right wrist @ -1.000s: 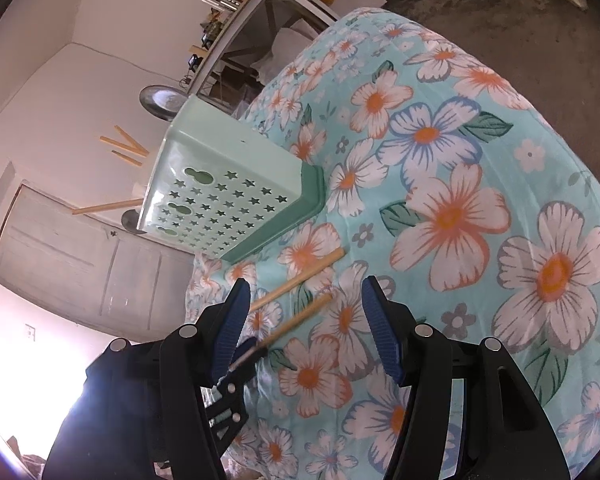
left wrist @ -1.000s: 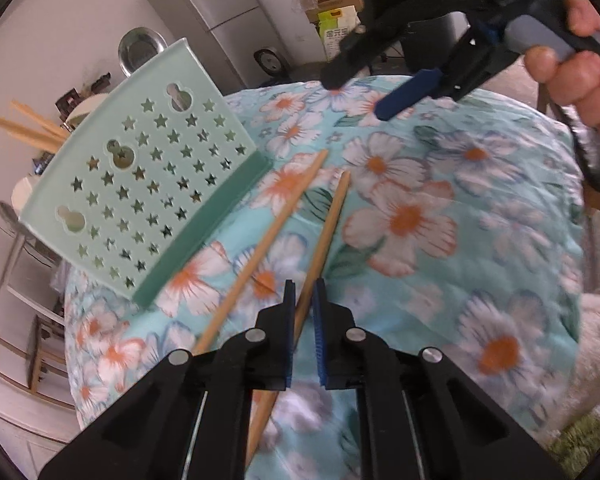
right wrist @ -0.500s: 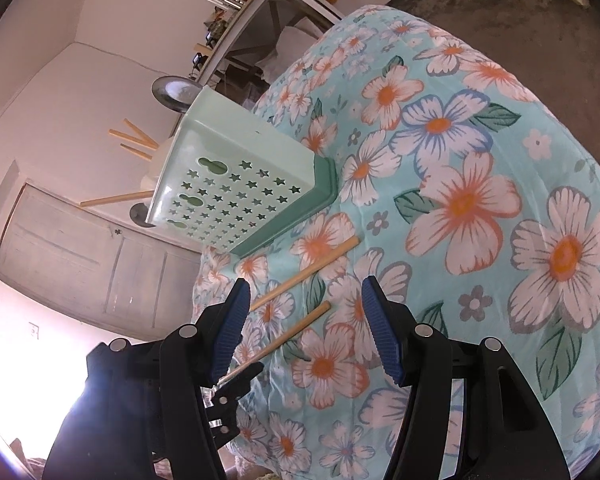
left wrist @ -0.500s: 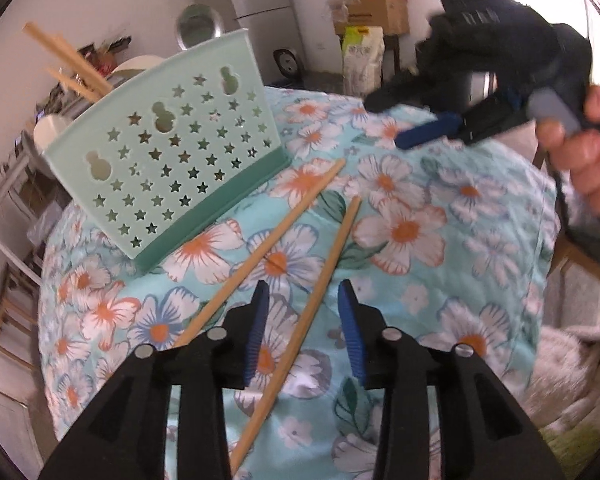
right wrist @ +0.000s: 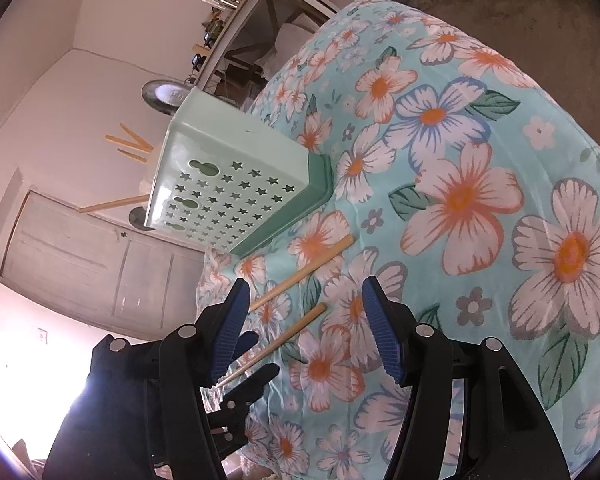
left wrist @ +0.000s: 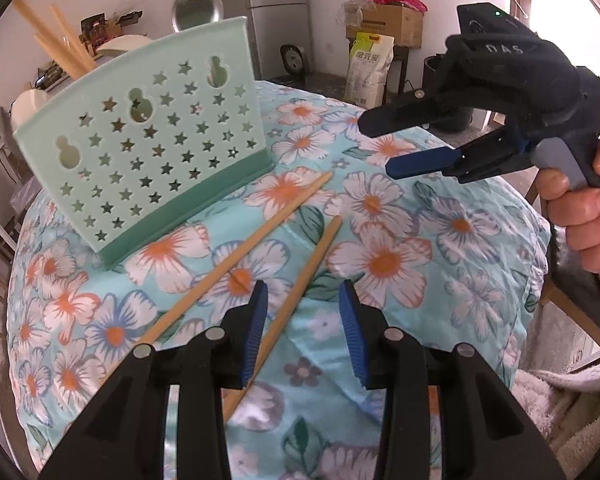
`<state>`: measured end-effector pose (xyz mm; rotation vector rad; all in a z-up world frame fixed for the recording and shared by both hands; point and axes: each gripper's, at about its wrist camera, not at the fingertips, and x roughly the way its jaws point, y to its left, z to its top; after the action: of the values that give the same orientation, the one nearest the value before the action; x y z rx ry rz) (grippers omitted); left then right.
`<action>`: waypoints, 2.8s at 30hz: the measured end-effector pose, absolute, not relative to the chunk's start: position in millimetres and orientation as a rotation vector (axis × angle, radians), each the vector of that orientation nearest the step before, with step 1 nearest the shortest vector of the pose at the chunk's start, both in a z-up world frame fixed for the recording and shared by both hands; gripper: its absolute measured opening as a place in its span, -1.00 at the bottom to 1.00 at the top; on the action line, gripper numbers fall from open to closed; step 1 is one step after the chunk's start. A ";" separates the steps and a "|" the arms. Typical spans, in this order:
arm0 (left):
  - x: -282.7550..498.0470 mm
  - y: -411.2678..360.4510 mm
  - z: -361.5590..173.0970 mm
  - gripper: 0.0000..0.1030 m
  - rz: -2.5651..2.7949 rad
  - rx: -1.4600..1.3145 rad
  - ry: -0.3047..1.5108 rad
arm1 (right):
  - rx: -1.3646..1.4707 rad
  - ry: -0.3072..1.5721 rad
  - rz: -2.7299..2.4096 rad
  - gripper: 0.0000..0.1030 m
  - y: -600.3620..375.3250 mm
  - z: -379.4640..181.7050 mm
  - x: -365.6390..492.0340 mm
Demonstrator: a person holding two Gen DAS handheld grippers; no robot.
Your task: Organize utensils
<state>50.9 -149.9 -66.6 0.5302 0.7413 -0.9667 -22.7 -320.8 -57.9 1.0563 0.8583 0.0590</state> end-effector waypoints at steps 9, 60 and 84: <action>51.5 -176.5 -77.3 -0.37 -0.933 0.602 0.738 | 1.116 0.848 0.070 0.11 -330.8 -66.1 -27.3; 65.5 -131.6 -91.0 -0.85 -0.895 0.528 0.748 | 1.455 0.872 -0.190 -0.48 -314.8 -114.0 56.0; 68.1 -135.6 -87.3 -0.86 -0.886 0.529 0.749 | 1.366 0.909 -0.143 -0.61 -323.7 -111.3 44.6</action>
<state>68.1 -135.6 -87.3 0.5286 0.7495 -0.8859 44.6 -323.7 -111.3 1.3656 0.9093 -0.1434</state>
